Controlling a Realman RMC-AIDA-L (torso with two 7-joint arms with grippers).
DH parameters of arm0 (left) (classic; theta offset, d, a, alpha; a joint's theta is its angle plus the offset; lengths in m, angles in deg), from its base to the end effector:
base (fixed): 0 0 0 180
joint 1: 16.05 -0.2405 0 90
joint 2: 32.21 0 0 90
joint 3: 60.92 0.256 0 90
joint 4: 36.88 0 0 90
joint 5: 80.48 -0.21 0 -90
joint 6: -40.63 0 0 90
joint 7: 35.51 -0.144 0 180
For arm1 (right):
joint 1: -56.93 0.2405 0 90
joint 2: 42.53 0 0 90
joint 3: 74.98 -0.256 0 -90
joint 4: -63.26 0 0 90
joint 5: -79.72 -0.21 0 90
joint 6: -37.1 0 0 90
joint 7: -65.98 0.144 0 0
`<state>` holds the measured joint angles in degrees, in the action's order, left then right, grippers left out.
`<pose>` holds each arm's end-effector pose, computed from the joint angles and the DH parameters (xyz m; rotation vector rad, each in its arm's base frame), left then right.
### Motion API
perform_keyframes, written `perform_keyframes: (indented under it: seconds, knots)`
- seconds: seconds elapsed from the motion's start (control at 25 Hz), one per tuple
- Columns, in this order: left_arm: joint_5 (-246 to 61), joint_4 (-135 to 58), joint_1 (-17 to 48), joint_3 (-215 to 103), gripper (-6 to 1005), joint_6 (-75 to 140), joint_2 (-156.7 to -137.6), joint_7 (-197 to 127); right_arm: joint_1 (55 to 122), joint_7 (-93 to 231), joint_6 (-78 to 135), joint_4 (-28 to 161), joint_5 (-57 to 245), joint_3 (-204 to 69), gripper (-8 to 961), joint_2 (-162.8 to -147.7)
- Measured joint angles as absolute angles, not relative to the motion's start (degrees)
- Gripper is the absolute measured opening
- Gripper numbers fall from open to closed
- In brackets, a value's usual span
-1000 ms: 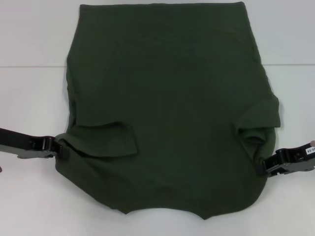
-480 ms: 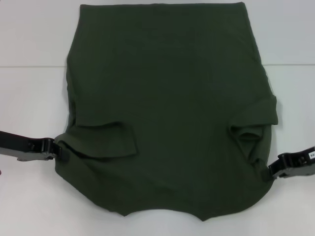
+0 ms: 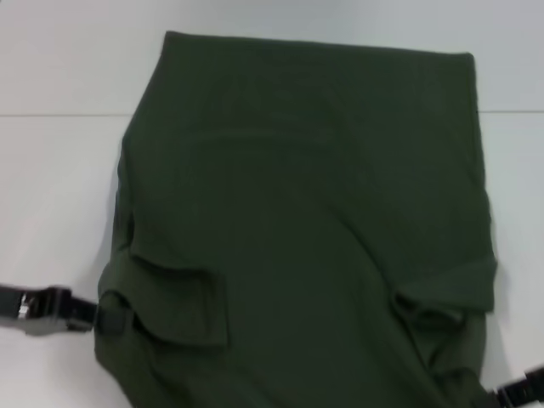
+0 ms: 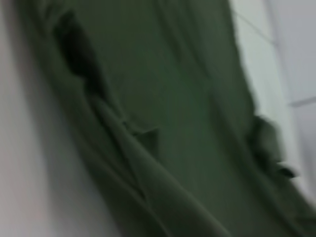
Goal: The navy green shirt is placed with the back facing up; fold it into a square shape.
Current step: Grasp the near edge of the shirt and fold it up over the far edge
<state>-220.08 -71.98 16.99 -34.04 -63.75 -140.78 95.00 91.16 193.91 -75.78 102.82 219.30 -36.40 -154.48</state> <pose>-0.3103 0.3051 0.0666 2.3972 1.9616 0.3777 0.2801 0.2871 0.0413 2.4048 -1.6419 -0.0921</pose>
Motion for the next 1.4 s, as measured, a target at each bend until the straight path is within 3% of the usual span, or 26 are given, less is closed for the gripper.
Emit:
perform_keyframes:
  seconds: [0.16,0.32,0.52,1.12,1.4]
  knots:
    - [-220.9,-70.8,14.2,-35.8,27,-70.9,-140.32,92.4,88.9,190.8,-76.5,101.7,219.6,-34.5,55,-154.15]
    - [-222.5,-70.7,12.1,-35.2,27,-75.2,-141.02,91.9,88.4,187.6,-76.5,98.2,219.7,-31.5,56,-153.54]
    - [-226.6,-68.7,10.9,-35.2,27,-76.2,-141.64,91.5,87.7,186.2,-76.4,97.4,219.6,-29.2,61,-154.16]
    - [-211.3,-67.1,16.8,-49.2,26,-67.4,-141.91,93.2,86.4,187.7,-75.7,96.6,212.7,-59.8,84,-153.64]
    - [-204.8,-65.8,17.9,-49.6,26,-51.9,-144.58,90.4,85.6,185.9,-66.6,93.0,201.5,-63.3,96,-154.28]
